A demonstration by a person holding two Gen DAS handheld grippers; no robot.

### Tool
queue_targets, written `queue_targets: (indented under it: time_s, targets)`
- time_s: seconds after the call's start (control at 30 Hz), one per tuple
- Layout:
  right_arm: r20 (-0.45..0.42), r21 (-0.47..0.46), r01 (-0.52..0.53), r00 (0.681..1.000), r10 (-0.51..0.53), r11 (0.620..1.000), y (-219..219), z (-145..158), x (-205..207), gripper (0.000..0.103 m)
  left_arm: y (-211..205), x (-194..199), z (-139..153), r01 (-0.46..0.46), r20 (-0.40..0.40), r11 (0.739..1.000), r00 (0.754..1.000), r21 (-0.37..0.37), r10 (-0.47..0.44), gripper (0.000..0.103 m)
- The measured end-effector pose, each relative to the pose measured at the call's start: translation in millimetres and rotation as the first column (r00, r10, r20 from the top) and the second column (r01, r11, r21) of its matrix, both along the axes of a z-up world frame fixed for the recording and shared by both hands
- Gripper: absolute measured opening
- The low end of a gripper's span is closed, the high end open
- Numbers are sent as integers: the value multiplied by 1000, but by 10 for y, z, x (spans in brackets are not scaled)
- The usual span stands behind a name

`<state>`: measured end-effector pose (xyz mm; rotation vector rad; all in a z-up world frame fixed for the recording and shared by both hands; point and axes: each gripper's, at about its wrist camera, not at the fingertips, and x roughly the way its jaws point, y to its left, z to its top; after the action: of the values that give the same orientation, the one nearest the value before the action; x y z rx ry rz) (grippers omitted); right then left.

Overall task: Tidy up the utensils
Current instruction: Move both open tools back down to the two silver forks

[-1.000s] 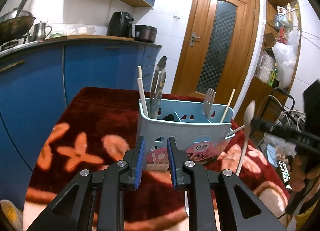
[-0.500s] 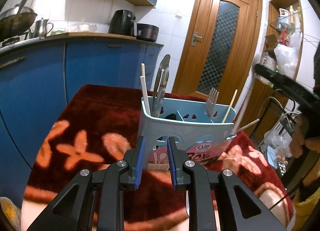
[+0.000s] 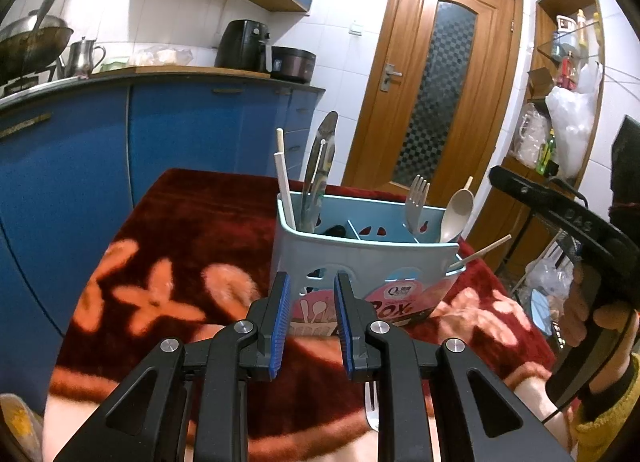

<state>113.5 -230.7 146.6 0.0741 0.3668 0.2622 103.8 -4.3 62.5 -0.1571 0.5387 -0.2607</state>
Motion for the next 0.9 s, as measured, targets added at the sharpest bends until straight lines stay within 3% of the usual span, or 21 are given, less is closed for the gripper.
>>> queue_targets:
  time_s: [0.17, 0.47, 0.67, 0.9]
  targets:
    - [-31, 38, -13, 999, 14, 999, -19, 53, -163, 15, -22, -52, 24, 6, -4, 1000, 1000, 13, -6, 22]
    - [-191, 44, -14, 981, 22, 999, 36, -146, -418, 17, -85, -259, 62, 17, -59, 999, 998, 51, -14, 22]
    - [-277, 29, 0, 961, 8, 1000, 55, -320, -623, 17, -104, -335, -14, 59, -148, 997, 988, 52, -51, 22]
    - [-332, 32, 17, 943, -5, 999, 12, -455, -854, 23, -167, -395, -208, 112, -269, 994, 957, 12, -104, 22]
